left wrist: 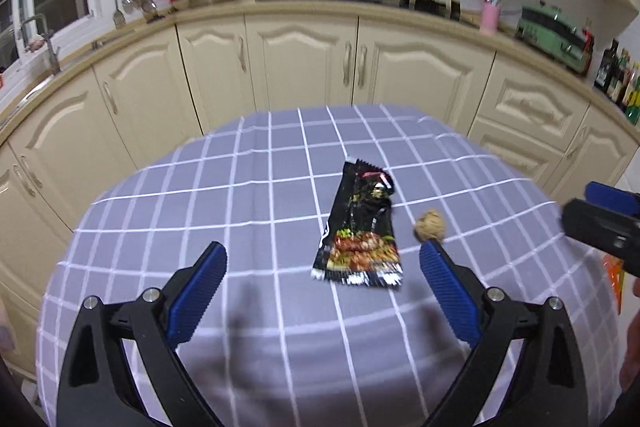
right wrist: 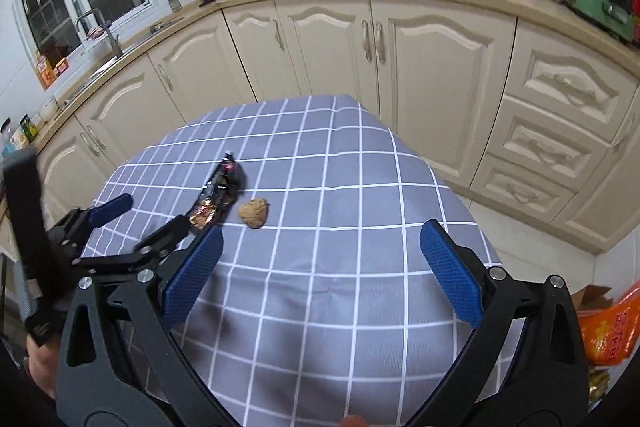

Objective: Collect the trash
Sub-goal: 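Bring both tools back over the table toward the black bag and nut, then grasp the black snack bag with the left tool while the right tool grasps the nut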

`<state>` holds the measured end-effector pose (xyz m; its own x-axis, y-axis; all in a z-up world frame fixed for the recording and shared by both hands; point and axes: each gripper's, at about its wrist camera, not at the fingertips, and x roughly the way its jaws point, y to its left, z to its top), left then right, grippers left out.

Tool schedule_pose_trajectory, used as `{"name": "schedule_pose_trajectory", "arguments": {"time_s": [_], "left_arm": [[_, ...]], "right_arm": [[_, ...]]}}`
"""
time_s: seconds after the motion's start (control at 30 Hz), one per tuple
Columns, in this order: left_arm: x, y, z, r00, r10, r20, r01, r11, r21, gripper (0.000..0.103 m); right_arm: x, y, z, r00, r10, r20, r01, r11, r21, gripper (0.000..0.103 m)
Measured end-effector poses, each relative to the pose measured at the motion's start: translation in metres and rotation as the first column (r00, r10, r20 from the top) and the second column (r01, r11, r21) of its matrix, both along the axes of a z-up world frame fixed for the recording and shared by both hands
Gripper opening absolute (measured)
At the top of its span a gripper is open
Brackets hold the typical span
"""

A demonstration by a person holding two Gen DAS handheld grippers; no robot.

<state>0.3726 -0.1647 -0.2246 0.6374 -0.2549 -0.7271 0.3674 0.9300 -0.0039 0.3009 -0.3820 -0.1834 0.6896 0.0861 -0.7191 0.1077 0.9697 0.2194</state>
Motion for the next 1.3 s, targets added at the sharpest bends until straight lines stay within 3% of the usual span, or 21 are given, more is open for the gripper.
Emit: {"name": "schedule_pose_trajectory", "arguments": {"time_s": [0.17,0.2,0.23,0.27,0.3,0.4,0.5,0.53,0.63,0.67,0.7,0.73,0.83,1.23,1.27,1.3], "left_arm": [[0.033,-0.012,-0.018,0.995,-0.028,-0.092,0.028,1.0,-0.004,0.093],[0.037,-0.012,-0.019,0.994,-0.032,-0.102,0.031,0.999,-0.01,0.081],[0.04,-0.013,-0.021,0.993,-0.033,-0.11,0.033,0.999,-0.005,0.077],[0.04,-0.014,-0.021,0.995,-0.036,-0.098,0.037,0.999,0.004,0.064],[0.04,-0.015,-0.02,0.995,-0.038,-0.092,0.039,0.999,0.009,0.045],[0.039,-0.009,-0.018,0.994,-0.05,-0.102,0.048,0.999,-0.018,0.028],[0.029,0.006,-0.015,0.993,-0.046,-0.113,0.042,0.998,-0.036,0.026],[0.024,0.013,-0.015,0.993,-0.041,-0.11,0.036,0.998,-0.047,0.025],[0.013,0.032,-0.013,0.994,-0.017,-0.111,0.007,0.996,-0.09,0.024],[0.009,0.039,-0.015,0.994,-0.009,-0.108,-0.003,0.994,-0.111,0.024],[0.006,0.045,-0.016,0.994,-0.004,-0.106,-0.01,0.991,-0.132,0.024],[0.004,0.051,-0.016,0.994,0.0,-0.114,-0.019,0.986,-0.164,0.024],[0.003,0.058,-0.014,0.993,0.006,-0.117,-0.029,0.981,-0.194,0.024],[-0.007,0.048,-0.011,0.995,-0.035,-0.092,0.019,0.986,-0.168,0.021],[-0.009,0.044,-0.011,0.995,-0.045,-0.091,0.031,0.988,-0.151,0.023],[-0.01,0.041,-0.011,0.995,-0.052,-0.086,0.041,0.991,-0.128,0.034]], "right_arm": [[0.02,-0.001,-0.013,0.999,0.03,-0.041,-0.03,1.0,-0.002,0.097],[0.024,0.002,-0.015,0.998,0.043,-0.046,-0.043,0.999,0.001,0.097],[0.027,0.005,-0.016,0.997,0.051,-0.05,-0.051,0.999,0.002,0.097],[0.031,0.009,-0.018,0.996,0.062,-0.057,-0.062,0.998,0.0,0.097],[0.034,0.014,-0.02,0.995,0.075,-0.061,-0.076,0.997,-0.002,0.097],[0.042,0.028,-0.023,0.991,0.118,-0.066,-0.119,0.993,-0.015,0.097],[0.05,0.047,-0.028,0.986,0.154,-0.071,-0.157,0.987,-0.04,0.093],[0.054,0.055,-0.031,0.983,0.169,-0.077,-0.173,0.983,-0.056,0.086],[0.062,0.072,-0.043,0.976,0.193,-0.101,-0.202,0.976,-0.084,0.061],[0.061,0.077,-0.044,0.979,0.187,-0.083,-0.196,0.973,-0.126,0.048],[0.061,0.082,-0.045,0.98,0.18,-0.08,-0.191,0.968,-0.163,0.042],[0.06,0.083,-0.044,0.98,0.183,-0.076,-0.194,0.966,-0.17,0.027],[0.056,0.081,-0.042,0.982,0.18,-0.061,-0.187,0.97,-0.155,0.025],[-0.007,0.084,-0.014,0.987,0.161,-0.002,-0.16,0.981,-0.11,0.025],[-0.017,0.083,-0.011,0.987,0.163,0.0,-0.162,0.98,-0.115,0.025],[-0.021,0.084,-0.009,0.986,0.165,0.001,-0.164,0.98,-0.115,0.025]]}}
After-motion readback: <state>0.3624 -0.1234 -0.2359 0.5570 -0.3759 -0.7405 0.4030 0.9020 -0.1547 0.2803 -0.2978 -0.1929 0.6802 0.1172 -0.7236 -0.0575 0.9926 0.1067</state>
